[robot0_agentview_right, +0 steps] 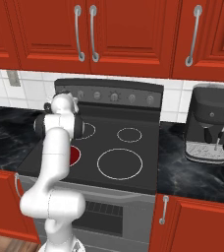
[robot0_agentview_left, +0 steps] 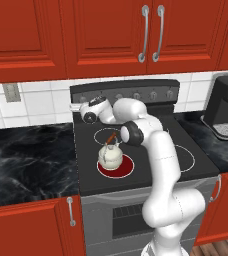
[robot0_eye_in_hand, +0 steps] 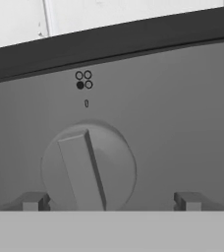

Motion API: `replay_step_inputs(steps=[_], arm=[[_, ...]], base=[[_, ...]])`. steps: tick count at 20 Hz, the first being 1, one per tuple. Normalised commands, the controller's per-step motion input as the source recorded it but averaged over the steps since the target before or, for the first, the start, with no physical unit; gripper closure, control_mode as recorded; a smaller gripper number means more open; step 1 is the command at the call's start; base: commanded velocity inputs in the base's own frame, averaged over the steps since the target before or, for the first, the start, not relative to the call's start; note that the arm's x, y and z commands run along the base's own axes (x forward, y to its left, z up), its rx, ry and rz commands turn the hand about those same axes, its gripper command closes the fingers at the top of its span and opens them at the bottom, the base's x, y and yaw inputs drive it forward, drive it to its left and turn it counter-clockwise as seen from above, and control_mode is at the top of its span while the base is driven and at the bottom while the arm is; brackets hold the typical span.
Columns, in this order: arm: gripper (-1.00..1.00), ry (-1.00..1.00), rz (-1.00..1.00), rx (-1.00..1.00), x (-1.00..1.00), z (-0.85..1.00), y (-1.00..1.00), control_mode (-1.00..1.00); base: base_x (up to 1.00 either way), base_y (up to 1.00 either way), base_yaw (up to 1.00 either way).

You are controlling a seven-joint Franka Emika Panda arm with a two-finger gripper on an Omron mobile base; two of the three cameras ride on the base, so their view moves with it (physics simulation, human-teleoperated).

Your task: Lower the heat of the kettle.

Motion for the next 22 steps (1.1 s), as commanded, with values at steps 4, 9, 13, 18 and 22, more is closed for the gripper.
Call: replay_step_inputs(steps=[4, 9, 13, 18, 22], arm=[[-1.00, 0.00, 0.00, 0.00, 0.00, 0.25, 0.00, -1.00], [-1.00, 0.00, 0.00, 0.00, 0.00, 0.25, 0.00, -1.00], [-1.00, 0.00, 0.00, 0.00, 0.01, 0.15, 0.00, -1.00], [-1.00, 0.00, 0.00, 0.00, 0.04, 0.00, 0.02, -1.00], [-1.00, 0.00, 0.00, 0.00, 0.08, 0.00, 0.03, -1.00]], base=[[0.00, 0.00, 0.00], [0.00, 0.00, 0.00], [0.00, 0.00, 0.00], [0.00, 0.00, 0.00], [0.00, 0.00, 0.00]])
